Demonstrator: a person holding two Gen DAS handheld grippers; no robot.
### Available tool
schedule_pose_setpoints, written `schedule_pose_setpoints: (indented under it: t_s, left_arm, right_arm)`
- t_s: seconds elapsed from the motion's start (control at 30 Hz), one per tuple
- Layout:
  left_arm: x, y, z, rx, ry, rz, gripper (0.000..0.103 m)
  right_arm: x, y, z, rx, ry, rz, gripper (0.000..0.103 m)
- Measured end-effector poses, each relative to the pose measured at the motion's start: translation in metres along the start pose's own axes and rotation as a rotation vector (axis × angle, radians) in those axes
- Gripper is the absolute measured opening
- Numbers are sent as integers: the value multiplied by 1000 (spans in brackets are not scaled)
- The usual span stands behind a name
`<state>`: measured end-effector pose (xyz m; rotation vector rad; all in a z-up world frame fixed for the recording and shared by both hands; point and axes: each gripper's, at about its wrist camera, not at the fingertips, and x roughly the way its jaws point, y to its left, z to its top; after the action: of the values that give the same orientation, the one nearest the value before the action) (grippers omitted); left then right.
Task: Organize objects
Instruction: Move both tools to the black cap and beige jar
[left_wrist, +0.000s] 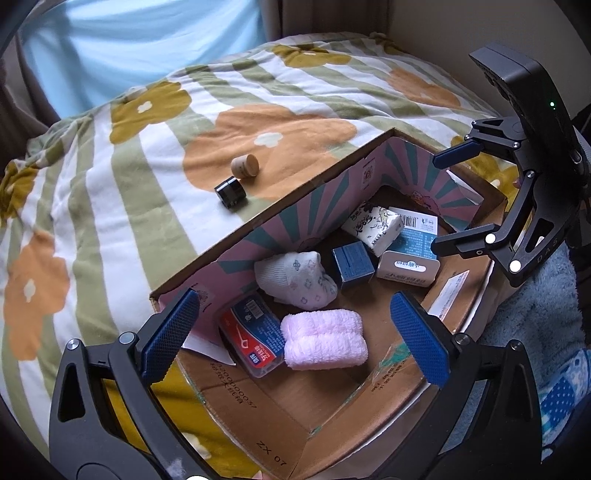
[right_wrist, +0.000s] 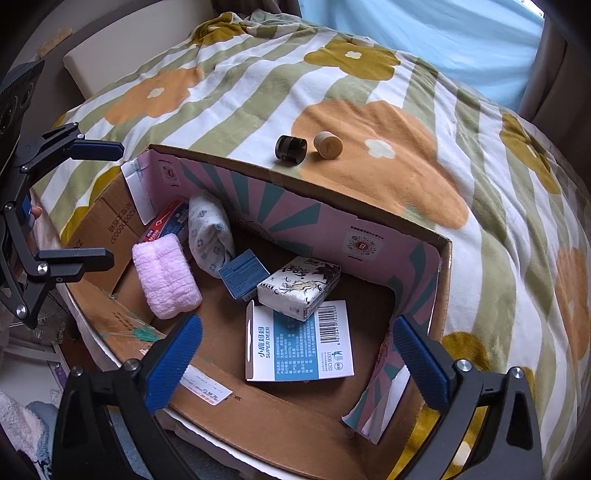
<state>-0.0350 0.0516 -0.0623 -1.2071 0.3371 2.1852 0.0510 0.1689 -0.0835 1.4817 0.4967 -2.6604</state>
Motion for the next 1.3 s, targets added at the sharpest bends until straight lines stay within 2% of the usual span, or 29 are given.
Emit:
schedule_pose_setpoints:
  t_s: [0.13, 0.27, 0.37, 0.47, 0.53, 0.63, 0.8, 0.87, 0.93, 1.0, 1.07, 1.17, 1.3]
  left_arm:
    - [-5, 7, 6, 3, -11, 5, 103]
    - [-17, 22, 24, 9, -41, 37, 103]
    - [-23, 38, 44, 19, -58, 25, 103]
    - [-24, 46, 66, 90, -85, 92, 103]
    - [-20, 51, 80, 135, -84, 103, 103]
    - [-3, 61, 100, 166, -47, 43, 103]
    - [37, 71, 120, 214, 11, 18, 103]
    - [50, 78, 128, 200, 17, -8, 103]
    - [64, 86, 134, 184, 26, -34, 103]
    - [82, 92, 138, 187, 56, -21, 102]
    - [101, 95, 137, 203, 101, -22, 92]
    - [130, 97, 131, 214, 172, -18, 80]
    - [152, 88, 120, 284, 219, -17, 80]
  right_arm:
    - [-5, -3, 6, 4, -5, 34, 103]
    - [-20, -7, 21, -29, -46, -6, 103]
    - [-32, -15, 41, -22, -88, 10, 103]
    - [-35, -25, 66, -15, -105, 9, 103]
    - [-31, -32, 83, -23, -108, 22, 103]
    - [-21, -42, 106, -67, -123, 18, 103]
    - [7, -59, 136, -85, -140, 27, 102]
    - [24, -63, 144, -99, -119, 36, 95]
    - [43, -64, 150, -131, -80, 10, 87]
    - [62, -64, 155, -165, -57, 3, 81]
    - [76, -67, 160, -169, -51, 23, 75]
    - [92, -67, 169, -181, -62, 26, 73]
    - [111, -60, 173, -254, -44, 8, 72]
